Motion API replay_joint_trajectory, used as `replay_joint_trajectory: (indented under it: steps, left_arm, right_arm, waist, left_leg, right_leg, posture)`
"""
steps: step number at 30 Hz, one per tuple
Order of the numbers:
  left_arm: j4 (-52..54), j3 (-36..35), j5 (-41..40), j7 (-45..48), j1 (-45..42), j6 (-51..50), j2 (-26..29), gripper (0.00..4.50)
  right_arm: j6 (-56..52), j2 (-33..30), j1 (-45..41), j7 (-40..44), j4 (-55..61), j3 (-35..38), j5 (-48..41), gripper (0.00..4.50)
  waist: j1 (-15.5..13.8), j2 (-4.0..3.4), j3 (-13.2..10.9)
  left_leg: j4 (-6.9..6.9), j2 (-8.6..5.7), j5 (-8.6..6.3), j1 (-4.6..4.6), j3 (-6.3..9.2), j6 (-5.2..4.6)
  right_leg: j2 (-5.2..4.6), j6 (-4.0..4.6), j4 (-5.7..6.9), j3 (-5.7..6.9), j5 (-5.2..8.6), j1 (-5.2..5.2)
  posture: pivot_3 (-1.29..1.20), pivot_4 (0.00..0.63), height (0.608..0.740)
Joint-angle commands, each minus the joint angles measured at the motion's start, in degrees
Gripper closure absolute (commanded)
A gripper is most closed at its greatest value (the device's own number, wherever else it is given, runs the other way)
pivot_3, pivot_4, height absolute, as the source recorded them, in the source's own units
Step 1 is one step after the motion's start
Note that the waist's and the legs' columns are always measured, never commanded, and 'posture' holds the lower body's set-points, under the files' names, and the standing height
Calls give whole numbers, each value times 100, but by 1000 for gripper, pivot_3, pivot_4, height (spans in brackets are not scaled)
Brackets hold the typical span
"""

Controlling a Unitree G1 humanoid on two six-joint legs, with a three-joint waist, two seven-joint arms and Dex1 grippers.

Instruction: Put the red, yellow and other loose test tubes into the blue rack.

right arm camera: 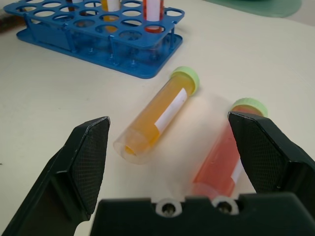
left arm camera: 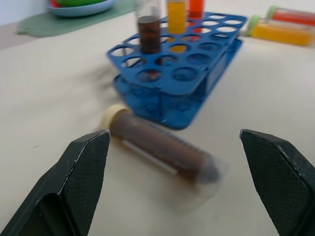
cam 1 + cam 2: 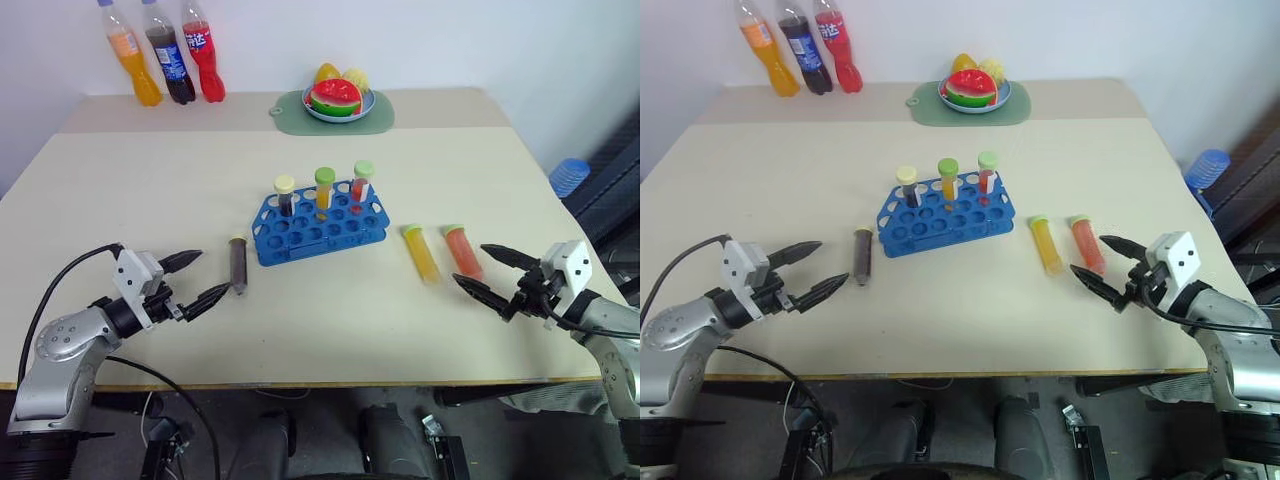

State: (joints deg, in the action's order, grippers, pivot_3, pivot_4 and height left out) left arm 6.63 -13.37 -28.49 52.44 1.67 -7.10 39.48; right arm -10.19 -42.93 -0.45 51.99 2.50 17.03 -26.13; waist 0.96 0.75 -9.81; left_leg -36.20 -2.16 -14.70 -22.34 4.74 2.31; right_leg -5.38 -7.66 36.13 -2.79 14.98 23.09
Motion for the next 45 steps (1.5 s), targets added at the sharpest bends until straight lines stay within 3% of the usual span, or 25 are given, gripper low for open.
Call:
replay_joint_trajectory:
  steps: [1,10,16,22,29,37,45]
  left_arm:
    - [234,-220,-140,41,32,-138,111,138]
    - [415,-266,-254,121,-89,-273,90,138]
    - [776,58,-307,235,-338,-418,13,138]
    - [845,591,-133,423,-771,-382,-80,138]
    - [785,890,20,856,-994,-261,39,138]
    - [1097,1119,-383,1475,-1061,-680,178,138]
    - [1271,1279,-607,1786,-1226,-1037,207,138]
  right_arm:
    - [35,-28,-29,2,173,147,-41,222]
    - [76,9,-104,-69,103,149,-1,222]
    - [-81,46,-601,-518,-22,69,194,222]
    - [-2011,-220,-1395,-1379,166,-182,320,222]
    - [-4739,-423,-3313,-1792,-828,-742,296,222]
    - [-5486,-511,-4459,-1273,-1944,-1855,659,222]
    - [-5071,-401,-5010,-914,-3246,-2577,1308,222]
  waist:
    - [-6,0,0]
    - [-15,0,0]
    - [-12,0,0]
    - [-15,0,0]
    - [8,-9,-6]
    - [-3,-10,-7]
    - [13,-10,-7]
  left_leg:
    - [0,0,0,0,0,0]
    - [-2,0,0,-1,0,0]
    - [-2,-1,0,-1,0,0]
    - [-3,-2,0,-3,1,1]
    - [-1,-1,0,-6,-3,0]
    - [-1,-4,-2,-16,-6,-3]
    - [-2,-5,-2,-16,-7,-3]
  right_leg:
    - [0,0,0,0,0,0]
    - [-1,0,-1,0,0,0]
    - [-1,0,0,0,0,0]
    - [-2,0,0,0,0,2]
    - [-1,2,0,-3,0,10]
    - [-2,1,-7,-1,0,14]
    - [-1,0,-6,-1,0,15]
  posture:
    - [0,150,740]
    - [0,150,740]
    - [0,150,740]
    - [0,150,740]
    - [0,150,740]
    - [0,150,740]
    - [0,150,740]
